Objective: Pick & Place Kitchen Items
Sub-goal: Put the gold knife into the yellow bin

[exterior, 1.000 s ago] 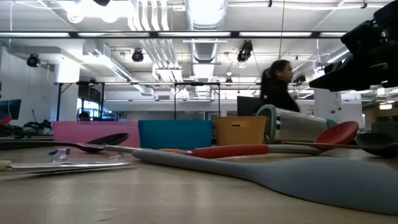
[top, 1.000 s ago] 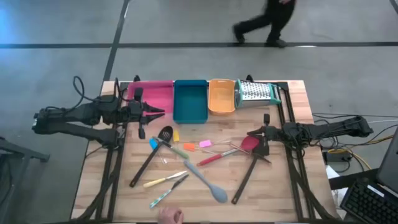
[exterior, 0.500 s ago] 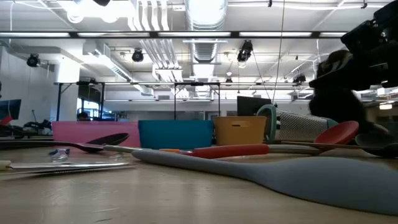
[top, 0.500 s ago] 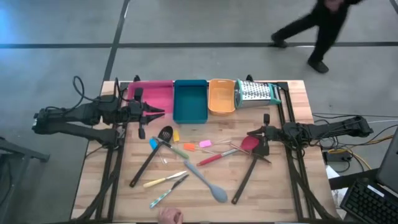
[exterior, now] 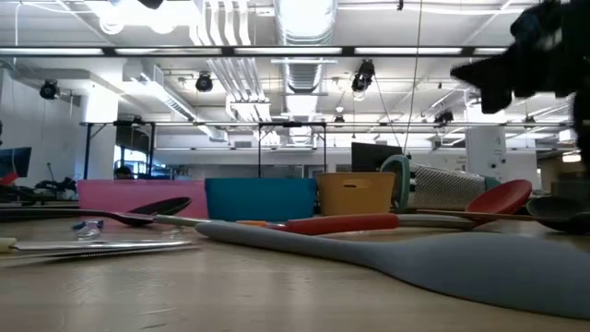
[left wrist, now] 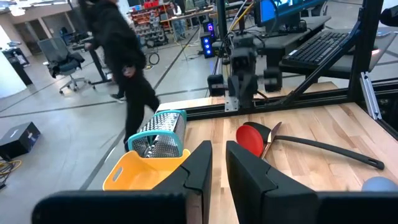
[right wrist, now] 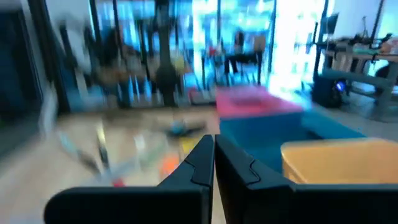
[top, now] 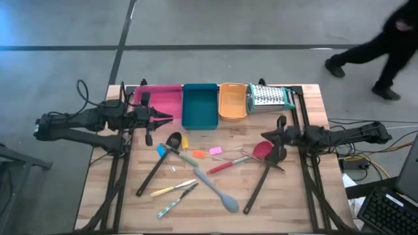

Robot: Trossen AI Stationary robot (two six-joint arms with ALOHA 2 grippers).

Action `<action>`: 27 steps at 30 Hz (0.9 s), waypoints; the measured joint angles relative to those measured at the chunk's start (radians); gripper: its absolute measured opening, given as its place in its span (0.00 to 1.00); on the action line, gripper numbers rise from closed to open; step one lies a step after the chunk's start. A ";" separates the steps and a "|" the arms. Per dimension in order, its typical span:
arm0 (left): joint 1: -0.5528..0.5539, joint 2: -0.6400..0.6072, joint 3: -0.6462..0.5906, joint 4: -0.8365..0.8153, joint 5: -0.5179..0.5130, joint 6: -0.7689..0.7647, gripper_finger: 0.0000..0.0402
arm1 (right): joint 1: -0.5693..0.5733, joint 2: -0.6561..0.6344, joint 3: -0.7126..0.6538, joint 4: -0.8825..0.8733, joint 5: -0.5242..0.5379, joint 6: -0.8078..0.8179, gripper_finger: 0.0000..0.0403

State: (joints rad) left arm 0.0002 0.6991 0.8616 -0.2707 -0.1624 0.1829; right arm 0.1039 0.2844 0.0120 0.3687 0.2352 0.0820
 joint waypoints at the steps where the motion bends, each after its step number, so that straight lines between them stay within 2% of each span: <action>1: 0.000 0.000 0.000 0.000 0.000 0.000 0.13 | 0.000 0.000 0.000 0.065 0.000 0.020 0.02; 6: 0.000 0.000 0.000 0.000 0.000 0.000 0.13 | 0.000 -0.001 0.000 0.391 0.000 0.089 0.02; 11: 0.000 0.000 0.000 0.000 0.000 0.000 0.13 | 0.000 0.001 0.004 0.526 0.000 0.089 0.02; 13: 0.000 0.000 0.000 0.000 0.000 0.000 0.13 | 0.000 0.001 0.043 0.514 -0.003 0.053 0.02; 16: 0.000 0.000 0.000 0.000 0.000 0.000 0.13 | 0.001 0.025 0.139 0.363 -0.056 -0.042 0.02; 18: 0.000 0.000 0.000 0.000 0.000 0.000 0.13 | 0.002 0.065 0.228 0.170 -0.068 -0.054 0.02; 23: 0.000 0.000 0.000 0.000 0.000 0.000 0.13 | 0.004 0.238 0.466 -0.319 0.035 0.105 0.02; 27: 0.000 0.000 0.000 0.000 0.000 0.000 0.13 | 0.026 0.404 0.618 -0.557 0.082 0.176 0.02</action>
State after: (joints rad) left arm 0.0003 0.6991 0.8618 -0.2708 -0.1623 0.1831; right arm 0.1296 0.6885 0.6303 -0.1886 0.3171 0.2582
